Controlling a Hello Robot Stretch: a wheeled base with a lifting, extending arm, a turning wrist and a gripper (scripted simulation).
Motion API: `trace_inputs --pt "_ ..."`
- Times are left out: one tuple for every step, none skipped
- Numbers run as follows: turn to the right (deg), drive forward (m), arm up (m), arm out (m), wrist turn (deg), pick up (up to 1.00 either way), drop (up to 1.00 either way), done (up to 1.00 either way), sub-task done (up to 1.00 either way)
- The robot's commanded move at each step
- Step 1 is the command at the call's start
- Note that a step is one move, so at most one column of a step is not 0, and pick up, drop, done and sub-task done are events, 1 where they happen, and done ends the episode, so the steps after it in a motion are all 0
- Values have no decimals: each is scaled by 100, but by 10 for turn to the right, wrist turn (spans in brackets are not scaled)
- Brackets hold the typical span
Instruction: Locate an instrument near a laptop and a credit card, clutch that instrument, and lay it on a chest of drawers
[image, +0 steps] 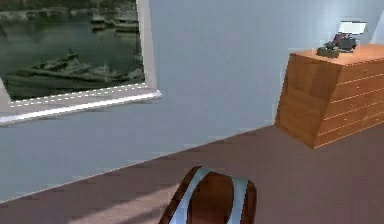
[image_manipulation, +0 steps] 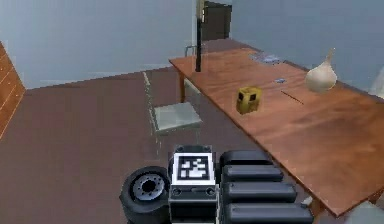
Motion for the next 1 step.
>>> trace_inputs --pt "0 25 0 0 0 0 0 0 0"
